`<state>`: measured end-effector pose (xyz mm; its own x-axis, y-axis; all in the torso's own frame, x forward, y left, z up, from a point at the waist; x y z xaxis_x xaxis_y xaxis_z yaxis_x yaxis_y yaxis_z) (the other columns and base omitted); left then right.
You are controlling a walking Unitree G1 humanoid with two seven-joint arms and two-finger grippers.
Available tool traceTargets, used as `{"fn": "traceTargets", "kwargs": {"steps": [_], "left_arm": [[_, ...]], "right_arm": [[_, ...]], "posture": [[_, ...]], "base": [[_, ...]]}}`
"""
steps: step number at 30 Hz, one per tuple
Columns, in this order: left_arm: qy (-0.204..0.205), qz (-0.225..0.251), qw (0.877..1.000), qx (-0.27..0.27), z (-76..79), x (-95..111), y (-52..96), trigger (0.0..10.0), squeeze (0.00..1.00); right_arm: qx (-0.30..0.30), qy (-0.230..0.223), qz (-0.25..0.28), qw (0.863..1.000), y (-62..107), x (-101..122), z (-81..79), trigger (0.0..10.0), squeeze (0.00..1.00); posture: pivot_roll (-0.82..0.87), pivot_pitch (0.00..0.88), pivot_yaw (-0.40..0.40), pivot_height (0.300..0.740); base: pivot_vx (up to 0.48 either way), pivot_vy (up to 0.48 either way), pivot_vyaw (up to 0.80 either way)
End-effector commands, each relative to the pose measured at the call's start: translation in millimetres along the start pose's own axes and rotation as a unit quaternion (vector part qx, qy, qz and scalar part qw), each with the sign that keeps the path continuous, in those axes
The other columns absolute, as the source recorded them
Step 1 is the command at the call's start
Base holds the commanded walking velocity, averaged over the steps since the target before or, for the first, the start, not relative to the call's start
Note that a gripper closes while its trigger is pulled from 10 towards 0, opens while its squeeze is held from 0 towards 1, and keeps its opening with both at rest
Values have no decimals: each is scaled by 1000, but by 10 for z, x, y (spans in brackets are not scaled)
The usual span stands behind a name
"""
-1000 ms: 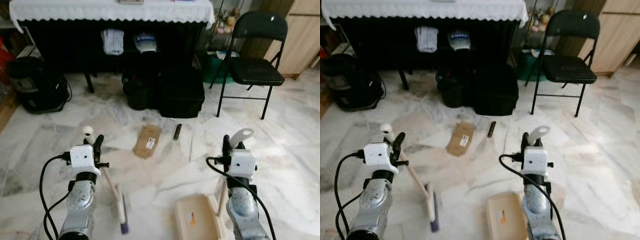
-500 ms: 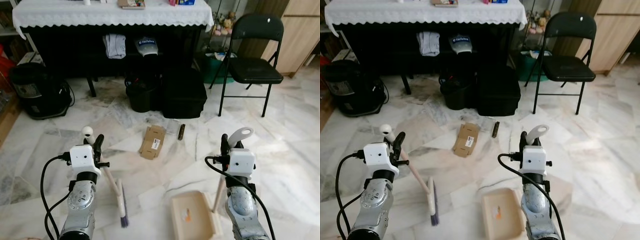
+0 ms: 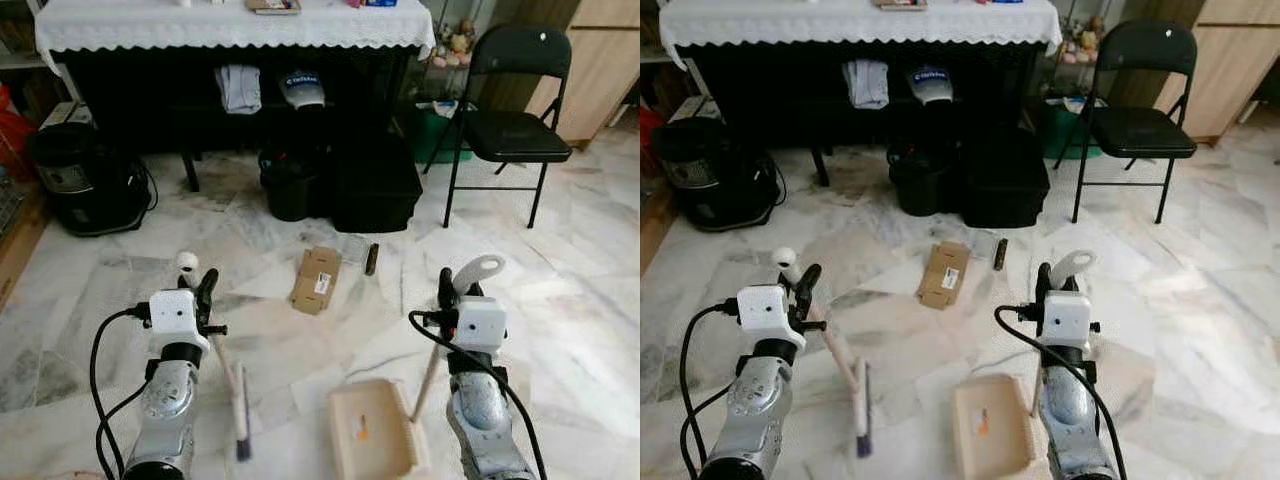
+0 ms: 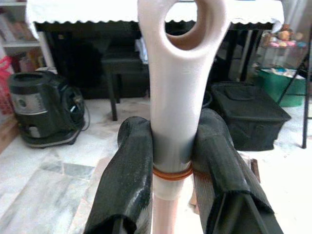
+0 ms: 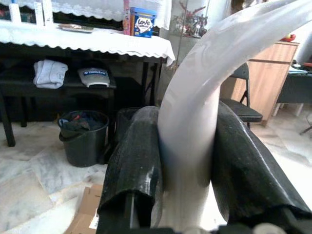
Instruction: Sweep floor
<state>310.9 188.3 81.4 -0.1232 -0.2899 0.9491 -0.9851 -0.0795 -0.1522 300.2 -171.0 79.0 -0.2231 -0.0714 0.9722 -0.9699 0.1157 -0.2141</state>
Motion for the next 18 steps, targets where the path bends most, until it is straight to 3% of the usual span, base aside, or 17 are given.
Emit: {"fn": "traceTargets", "kwargs": {"steps": [1, 6, 18], "left_arm": [[1, 19, 1000, -2, 19, 82, -28, 10000, 16], [5, 11, 1000, -3, 21, 58, -33, 10000, 27], [8, 9, 1000, -5, 30, 52, -23, 10000, 35]], "right_arm": [[1, 9, 13, 1000, -21, 51, 46, 10000, 0], [1, 9, 12, 1000, -23, 51, 39, 10000, 0], [2, 8, 11, 1000, -16, 52, 42, 10000, 0]], "posture": [[-31, 80, -36, 740], [-33, 83, -36, 740], [-32, 90, -39, 740]], "base": [[0, 0, 0], [0, 0, 0], [342, 0, 0]]}}
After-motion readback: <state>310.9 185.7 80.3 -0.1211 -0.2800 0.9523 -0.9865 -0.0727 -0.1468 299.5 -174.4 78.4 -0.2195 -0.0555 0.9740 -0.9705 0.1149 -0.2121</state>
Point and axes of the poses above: a point about 5 cm out from each wrist's last joint towards the gripper, its own y axis pointing back from the gripper into the wrist, its own x axis along the axis of the wrist's last joint, z = x × y, the point moved 2 cm from there along -y, pointing out of the wrist towards the gripper, and after that the axes turned 14 degrees about -y, right-handed, at the moved point
